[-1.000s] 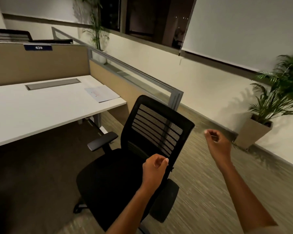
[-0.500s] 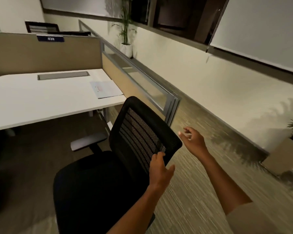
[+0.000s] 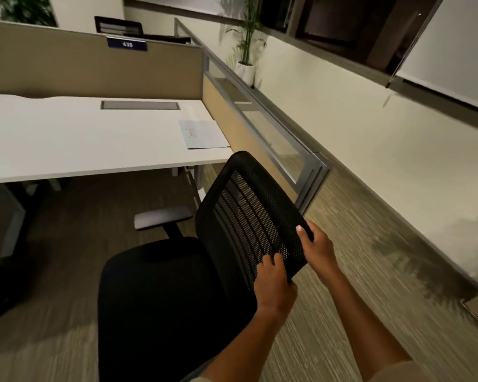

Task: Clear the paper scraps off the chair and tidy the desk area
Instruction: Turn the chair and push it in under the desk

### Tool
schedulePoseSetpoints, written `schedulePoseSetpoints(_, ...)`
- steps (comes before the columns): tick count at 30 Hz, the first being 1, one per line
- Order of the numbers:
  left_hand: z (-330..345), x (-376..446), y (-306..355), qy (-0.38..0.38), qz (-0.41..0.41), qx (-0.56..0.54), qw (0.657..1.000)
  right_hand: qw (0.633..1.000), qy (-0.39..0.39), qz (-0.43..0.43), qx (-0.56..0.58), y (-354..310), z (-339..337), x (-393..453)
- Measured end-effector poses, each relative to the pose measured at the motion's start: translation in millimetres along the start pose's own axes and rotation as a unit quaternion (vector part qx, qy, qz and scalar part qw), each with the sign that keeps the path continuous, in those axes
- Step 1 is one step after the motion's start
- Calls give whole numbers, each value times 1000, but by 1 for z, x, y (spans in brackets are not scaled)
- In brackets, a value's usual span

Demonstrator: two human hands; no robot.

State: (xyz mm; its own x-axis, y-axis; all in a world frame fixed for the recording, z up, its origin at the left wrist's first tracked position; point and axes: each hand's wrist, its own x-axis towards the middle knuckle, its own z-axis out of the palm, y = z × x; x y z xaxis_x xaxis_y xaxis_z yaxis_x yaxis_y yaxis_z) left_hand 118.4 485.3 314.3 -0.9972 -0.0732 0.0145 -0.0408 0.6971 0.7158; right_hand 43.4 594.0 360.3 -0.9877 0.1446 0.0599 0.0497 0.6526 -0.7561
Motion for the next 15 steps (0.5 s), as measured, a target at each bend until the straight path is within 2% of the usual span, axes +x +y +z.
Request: schedulePoseSetpoints(15, -52, -22, -66, 30, 10, 18, 999, 1000, 8, -18, -20, -63, 51, -47)
